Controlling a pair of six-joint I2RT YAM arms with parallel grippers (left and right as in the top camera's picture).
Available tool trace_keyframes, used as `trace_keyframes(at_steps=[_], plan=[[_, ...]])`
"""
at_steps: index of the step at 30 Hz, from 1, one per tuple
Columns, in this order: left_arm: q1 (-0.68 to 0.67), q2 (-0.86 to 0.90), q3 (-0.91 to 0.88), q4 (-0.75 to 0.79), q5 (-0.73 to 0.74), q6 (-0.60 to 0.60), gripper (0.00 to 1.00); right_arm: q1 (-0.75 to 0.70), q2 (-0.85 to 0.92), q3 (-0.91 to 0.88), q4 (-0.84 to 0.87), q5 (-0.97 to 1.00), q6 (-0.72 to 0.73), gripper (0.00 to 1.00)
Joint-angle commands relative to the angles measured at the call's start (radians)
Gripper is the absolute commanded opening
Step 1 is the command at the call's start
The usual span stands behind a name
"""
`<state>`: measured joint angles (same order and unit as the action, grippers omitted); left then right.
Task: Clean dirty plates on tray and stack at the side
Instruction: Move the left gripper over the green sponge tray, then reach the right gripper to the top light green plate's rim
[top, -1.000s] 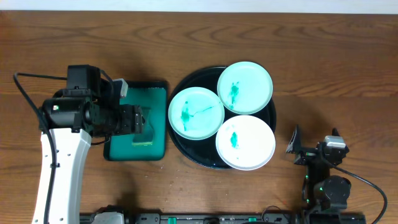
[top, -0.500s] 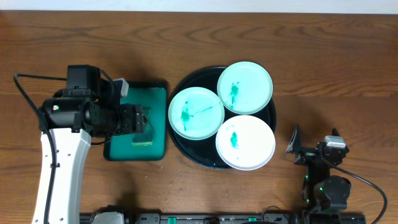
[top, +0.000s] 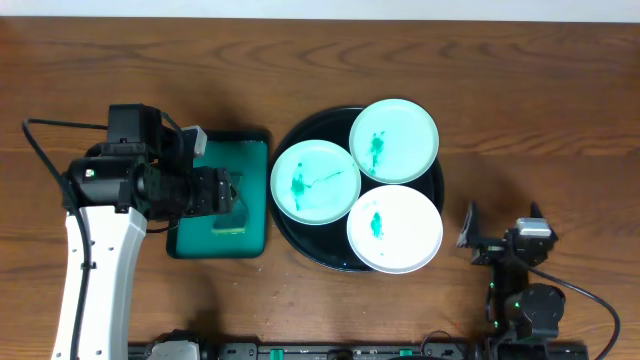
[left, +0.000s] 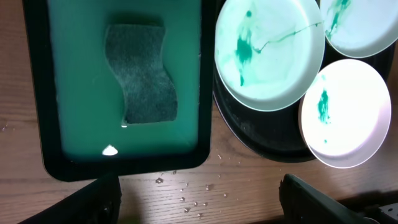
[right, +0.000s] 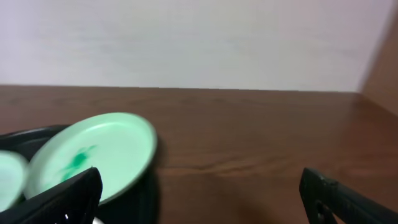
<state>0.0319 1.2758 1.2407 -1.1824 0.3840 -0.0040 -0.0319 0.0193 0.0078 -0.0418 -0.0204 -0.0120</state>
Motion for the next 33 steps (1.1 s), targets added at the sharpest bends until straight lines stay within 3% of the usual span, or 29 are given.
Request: trace_keyframes(at_steps=[1, 8, 15, 20, 22, 33], plan=[[0.002, 0.003, 0.022, -0.006, 0.009, -0.010, 0.82, 0.006, 0.003, 0.055, -0.022, -0.181, -0.037, 0.99], [0.002, 0.003, 0.022, -0.006, 0.009, -0.009, 0.82, 0.006, 0.164, 0.319, -0.212, -0.225, -0.038, 0.99], [0.002, 0.003, 0.022, -0.006, 0.009, -0.009, 0.82, 0.006, 0.518, 0.666, -0.445, -0.336, -0.034, 0.99], [0.002, 0.002, 0.022, -0.006, 0.009, -0.009, 0.82, 0.006, 0.768, 0.917, -0.628, -0.401, 0.158, 0.99], [0.002, 0.002, 0.022, -0.006, 0.009, -0.009, 0.82, 0.006, 0.866, 1.020, -0.730, -0.406, 0.214, 0.99], [0.002, 0.003, 0.022, -0.006, 0.009, -0.009, 0.82, 0.007, 1.372, 1.476, -1.399, -0.387, 0.213, 0.99]])
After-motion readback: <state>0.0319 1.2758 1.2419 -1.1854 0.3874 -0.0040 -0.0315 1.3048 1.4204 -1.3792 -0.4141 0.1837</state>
